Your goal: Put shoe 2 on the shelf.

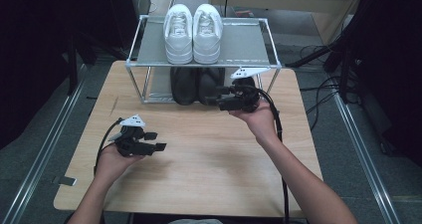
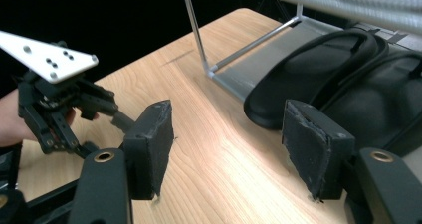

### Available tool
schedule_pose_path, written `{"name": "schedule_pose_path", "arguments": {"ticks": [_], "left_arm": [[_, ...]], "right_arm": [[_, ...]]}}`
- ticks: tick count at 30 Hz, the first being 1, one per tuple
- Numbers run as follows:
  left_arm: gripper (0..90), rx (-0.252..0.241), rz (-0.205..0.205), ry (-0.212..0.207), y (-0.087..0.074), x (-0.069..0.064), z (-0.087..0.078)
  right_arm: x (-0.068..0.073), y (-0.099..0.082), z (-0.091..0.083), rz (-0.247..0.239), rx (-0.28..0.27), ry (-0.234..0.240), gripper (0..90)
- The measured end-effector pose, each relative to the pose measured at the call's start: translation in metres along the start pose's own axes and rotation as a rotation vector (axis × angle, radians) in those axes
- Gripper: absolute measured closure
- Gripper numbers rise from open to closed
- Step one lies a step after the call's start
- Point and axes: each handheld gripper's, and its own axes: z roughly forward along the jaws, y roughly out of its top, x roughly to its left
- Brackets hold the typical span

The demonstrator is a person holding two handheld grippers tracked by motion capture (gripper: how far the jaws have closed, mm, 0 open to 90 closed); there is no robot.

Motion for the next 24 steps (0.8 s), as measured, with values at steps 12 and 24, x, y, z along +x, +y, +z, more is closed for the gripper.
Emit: {"name": "schedule_pose_path", "arguments": {"ticks": [12, 24], "left_arm": [[36.7, 0.008, 0.002, 0.009, 0.003, -0.003, 0.004], [35.6, -0.001, 0.003, 0.009, 0.010, -0.003, 0.011]], "right_arm": [[-0.006, -0.037, -0.002, 0.003, 0.031, -0.010, 38.3], [-0.010, -0.065, -0.020, 0.031, 0.023, -0.057, 35.1]]}}
